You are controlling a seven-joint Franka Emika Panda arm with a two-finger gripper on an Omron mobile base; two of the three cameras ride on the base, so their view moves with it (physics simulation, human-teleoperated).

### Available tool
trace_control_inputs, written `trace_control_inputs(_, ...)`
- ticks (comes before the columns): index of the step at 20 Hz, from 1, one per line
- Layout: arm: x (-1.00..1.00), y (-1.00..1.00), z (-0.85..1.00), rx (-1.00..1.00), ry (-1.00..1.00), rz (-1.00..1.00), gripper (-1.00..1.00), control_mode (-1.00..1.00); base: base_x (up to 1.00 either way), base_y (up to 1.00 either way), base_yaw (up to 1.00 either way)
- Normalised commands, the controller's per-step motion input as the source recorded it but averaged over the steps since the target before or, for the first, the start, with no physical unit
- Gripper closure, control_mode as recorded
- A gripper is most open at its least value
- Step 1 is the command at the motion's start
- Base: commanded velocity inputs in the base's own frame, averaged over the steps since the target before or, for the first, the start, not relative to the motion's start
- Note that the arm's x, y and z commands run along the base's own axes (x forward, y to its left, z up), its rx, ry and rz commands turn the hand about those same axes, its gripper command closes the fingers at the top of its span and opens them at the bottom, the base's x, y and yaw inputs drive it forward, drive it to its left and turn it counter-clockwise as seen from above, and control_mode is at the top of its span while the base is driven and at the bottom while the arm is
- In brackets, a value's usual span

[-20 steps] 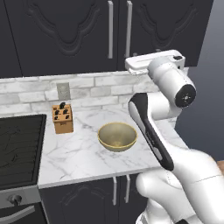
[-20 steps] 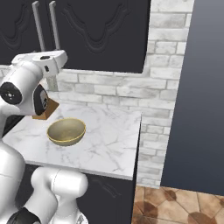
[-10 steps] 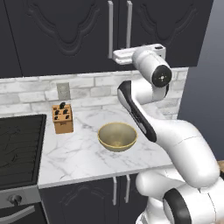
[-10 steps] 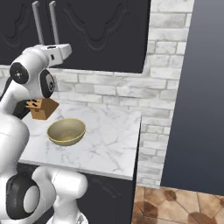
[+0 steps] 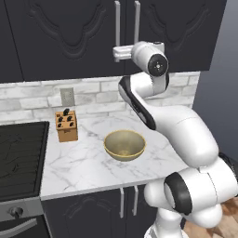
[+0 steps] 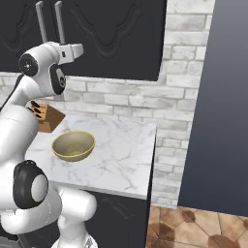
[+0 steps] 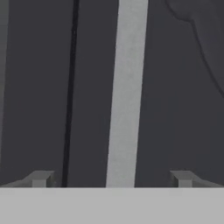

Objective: Open the cabinet. Pick the tangerine and mango from the cabinet and place them into the bowl. Then close the cabinet.

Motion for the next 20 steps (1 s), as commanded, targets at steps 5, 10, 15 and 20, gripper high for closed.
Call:
trace_control_inputs(5, 1.0, 0.0, -0.38, 0.0, 0.03, 0.0, -1.0, -1.0, 0.0, 0.0, 0.0)
trace_control_inputs(10, 0.33, 0.0, -0.07, 0.0, 0.0, 0.0, 1.0, -1.0, 0.0, 0.0, 0.0)
trace_control_inputs(15, 0.0, 0.0, 0.0, 0.0, 0.0, 0.0, 1.0, -1.0, 0.0, 0.0, 0.0)
trace_control_inputs(20, -0.01, -0.13, 0.0, 0.0, -0.01, 0.0, 1.0, -1.0, 0.0, 0.0, 0.0)
